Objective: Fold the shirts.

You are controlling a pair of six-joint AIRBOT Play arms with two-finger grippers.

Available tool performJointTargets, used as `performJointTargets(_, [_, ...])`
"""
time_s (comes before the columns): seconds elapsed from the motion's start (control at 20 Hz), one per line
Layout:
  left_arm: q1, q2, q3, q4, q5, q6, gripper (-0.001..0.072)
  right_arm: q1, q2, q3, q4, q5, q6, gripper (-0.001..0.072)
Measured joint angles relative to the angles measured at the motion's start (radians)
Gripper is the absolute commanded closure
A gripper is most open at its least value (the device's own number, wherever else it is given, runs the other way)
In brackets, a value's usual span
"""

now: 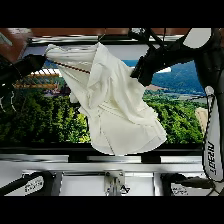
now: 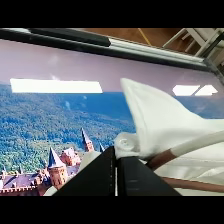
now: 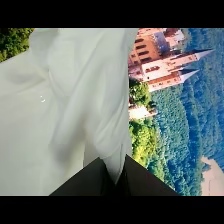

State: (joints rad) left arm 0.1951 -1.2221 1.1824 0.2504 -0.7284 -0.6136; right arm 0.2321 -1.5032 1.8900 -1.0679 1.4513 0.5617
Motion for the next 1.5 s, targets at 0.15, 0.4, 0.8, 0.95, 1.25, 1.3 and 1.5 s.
performJointTargets(0.15, [0.007,0.000,0.008,0.051,-0.056,0.000,0.0662,0.000,0.000,0.000,-0.049,-0.024,-0.005,0.0642])
performJointTargets(0.4, [0.010,0.000,0.095,0.179,-0.151,0.000,0.0662,0.000,0.000,0.000,-0.138,-0.080,-0.024,0.0641])
performJointTargets(0.8, [0.010,-0.002,0.233,0.246,-0.164,-0.012,0.0662,0.000,0.002,0.000,-0.191,-0.053,-0.076,0.0641])
performJointTargets(0.95, [0.010,-0.003,0.243,0.257,-0.153,-0.019,0.0662,0.001,0.010,0.000,-0.209,-0.043,-0.084,0.0641])
performJointTargets(1.25, [0.010,-0.005,0.249,0.343,-0.150,-0.056,0.0662,0.000,0.059,0.000,-0.273,-0.043,-0.087,0.0641])
performJointTargets(1.3, [0.010,-0.008,0.249,0.356,-0.150,-0.061,0.0662,0.000,0.069,0.000,-0.271,-0.043,-0.087,0.0641])
performJointTargets(1.5, [0.010,-0.021,0.249,0.388,-0.144,-0.074,0.0662,0.000,0.103,0.000,-0.252,-0.043,-0.088,0.0641])
